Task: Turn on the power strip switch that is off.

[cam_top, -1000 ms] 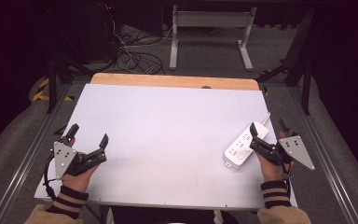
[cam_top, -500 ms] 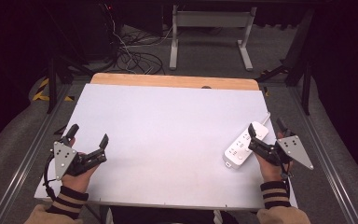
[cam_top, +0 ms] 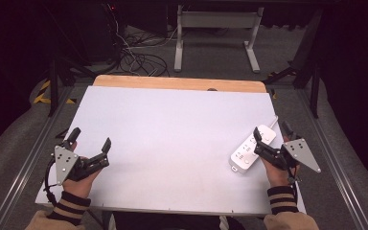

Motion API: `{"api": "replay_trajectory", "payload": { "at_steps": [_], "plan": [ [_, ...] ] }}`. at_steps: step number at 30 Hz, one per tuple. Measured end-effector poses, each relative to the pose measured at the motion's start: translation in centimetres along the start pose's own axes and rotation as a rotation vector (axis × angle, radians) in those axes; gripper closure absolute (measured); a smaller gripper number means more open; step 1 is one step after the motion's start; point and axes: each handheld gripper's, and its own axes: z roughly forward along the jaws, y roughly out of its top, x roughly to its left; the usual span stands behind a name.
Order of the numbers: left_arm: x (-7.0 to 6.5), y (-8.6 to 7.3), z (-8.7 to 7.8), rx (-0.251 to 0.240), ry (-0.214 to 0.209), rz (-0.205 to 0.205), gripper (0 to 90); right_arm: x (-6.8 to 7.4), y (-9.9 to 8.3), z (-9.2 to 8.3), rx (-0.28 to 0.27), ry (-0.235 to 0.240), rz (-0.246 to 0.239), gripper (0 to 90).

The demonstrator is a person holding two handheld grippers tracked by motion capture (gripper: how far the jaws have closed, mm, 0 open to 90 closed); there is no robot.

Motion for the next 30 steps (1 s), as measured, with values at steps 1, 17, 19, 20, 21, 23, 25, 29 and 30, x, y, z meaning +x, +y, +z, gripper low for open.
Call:
{"api": "replay_trajectory", "payload": {
  "at_steps": [1, 17, 19, 20, 21, 23, 25, 29, 30],
  "plan": [
    [0.0, 0.0, -0.01, 0.0, -0.001, -0.001, 3.5, 0.03, 0.01, -0.01, 0.002, -0.001, 0.002, 8.2],
    [-0.01, -0.02, -0.04, 0.004, 0.0, 0.001, 3.7, 0.24, 0.0, 0.1, 0.004, 0.002, 0.001, 9.2],
    [-0.02, -0.03, -0.03, 0.005, 0.0, 0.003, 3.7, 0.25, -0.01, 0.11, 0.003, 0.002, 0.001, 9.2],
    [-0.03, -0.03, -0.03, 0.004, -0.001, 0.003, 3.7, 0.27, -0.01, 0.12, 0.003, 0.005, 0.002, 9.2],
    [-0.03, -0.02, -0.03, 0.005, -0.001, 0.001, 3.7, 0.28, -0.03, 0.12, 0.006, 0.006, 0.003, 9.2],
    [0.01, -0.02, -0.03, 0.003, -0.001, 0.002, 3.7, 0.29, -0.05, 0.15, 0.007, 0.009, 0.0, 9.2],
    [0.03, -0.05, 0.0, 0.003, -0.002, -0.001, 3.7, 0.28, -0.07, 0.19, 0.009, 0.01, 0.001, 9.2],
    [0.08, -0.11, 0.13, 0.008, -0.002, 0.001, 3.6, 0.24, -0.17, 0.33, 0.013, 0.012, 0.002, 9.2],
    [0.05, -0.12, 0.16, 0.006, -0.003, -0.002, 3.6, 0.23, -0.2, 0.36, 0.013, 0.014, -0.001, 9.2]
  ]
}}
